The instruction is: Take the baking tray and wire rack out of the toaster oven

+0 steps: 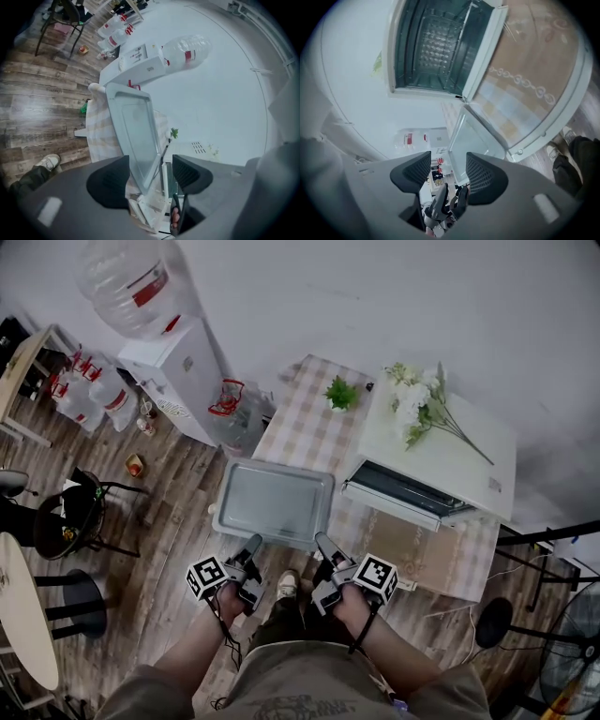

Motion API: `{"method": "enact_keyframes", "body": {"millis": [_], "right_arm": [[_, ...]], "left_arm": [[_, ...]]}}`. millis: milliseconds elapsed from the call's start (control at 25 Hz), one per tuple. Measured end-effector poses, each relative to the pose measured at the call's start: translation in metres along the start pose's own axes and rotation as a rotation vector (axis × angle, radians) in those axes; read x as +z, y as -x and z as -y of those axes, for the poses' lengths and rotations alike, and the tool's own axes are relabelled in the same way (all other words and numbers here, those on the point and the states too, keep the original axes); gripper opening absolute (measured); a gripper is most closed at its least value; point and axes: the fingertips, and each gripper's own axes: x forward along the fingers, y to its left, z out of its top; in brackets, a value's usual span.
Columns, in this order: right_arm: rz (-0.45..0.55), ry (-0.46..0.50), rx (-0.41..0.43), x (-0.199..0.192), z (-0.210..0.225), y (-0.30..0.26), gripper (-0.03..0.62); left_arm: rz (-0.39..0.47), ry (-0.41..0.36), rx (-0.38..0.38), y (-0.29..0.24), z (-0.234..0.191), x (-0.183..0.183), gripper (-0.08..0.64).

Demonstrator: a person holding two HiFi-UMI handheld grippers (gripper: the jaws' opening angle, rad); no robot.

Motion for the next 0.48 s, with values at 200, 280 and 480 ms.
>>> {"method": "enact_keyframes", "body": {"millis": [200, 280, 480], "right_arm": [[0.038, 0.066, 0.105, 0.019, -0.049, 0.020, 0.232], [0.061, 0.087, 0.148, 0.027, -0.069, 0.030, 0.227], [0.149, 0.170, 0.254, 0.053, -0.111, 0.063, 0.207]], "left_arm": [[-0.013, -0.013, -0.128, 0.003, 0.063, -0.008, 0.279], [-0.026, -0.020, -0.200, -0.001, 0.097, -0.013, 0.279], [-0.062, -0.044, -0.324, -0.012, 0.167, -0.029, 0.278]]}}
